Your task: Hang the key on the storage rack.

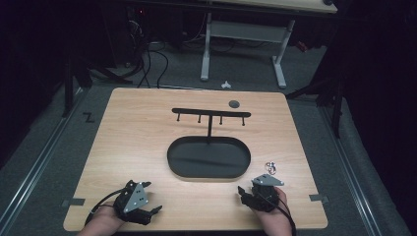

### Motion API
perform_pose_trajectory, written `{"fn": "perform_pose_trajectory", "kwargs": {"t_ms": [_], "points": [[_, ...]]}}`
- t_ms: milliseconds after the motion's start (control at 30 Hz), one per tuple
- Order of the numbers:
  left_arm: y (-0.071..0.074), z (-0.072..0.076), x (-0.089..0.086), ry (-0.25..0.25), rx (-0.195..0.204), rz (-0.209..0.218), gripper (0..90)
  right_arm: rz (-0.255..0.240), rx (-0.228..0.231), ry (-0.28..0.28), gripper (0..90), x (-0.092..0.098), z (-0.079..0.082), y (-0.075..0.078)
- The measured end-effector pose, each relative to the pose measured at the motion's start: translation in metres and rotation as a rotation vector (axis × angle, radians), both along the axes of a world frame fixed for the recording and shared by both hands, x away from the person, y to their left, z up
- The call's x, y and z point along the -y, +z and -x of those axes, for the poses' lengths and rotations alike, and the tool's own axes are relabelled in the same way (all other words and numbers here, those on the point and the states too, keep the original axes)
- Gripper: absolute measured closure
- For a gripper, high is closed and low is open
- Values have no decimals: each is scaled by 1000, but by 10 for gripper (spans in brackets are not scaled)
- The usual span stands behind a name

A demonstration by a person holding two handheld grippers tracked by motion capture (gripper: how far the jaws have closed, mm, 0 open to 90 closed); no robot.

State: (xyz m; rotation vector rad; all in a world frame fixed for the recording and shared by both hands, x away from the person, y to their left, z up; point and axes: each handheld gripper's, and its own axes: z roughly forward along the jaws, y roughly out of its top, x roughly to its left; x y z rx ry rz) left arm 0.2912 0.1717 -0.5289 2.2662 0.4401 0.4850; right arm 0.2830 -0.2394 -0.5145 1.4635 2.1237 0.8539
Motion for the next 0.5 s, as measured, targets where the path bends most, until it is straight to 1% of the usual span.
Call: {"fn": "perform_pose_trajectory", "kwargs": {"t_ms": [33,67,200,267,367,433,500], "points": [[0,0,0,0,0,0,153,0,0,0,387,0,0,0],[0,0,0,0,0,0,153,5,-15,11,379,2,0,0],[0,0,0,0,-1,0,153,16,-46,21,361,3,0,0],[0,0,0,0,-1,0,153,18,-50,23,358,3,0,0],[0,0,0,-2,0,-1,153,28,-72,32,349,4,1,1],[0,0,0,-2,0,-1,153,34,-77,32,348,5,1,1],[0,0,0,-3,1,0,153,27,-91,21,336,7,2,2]]}}
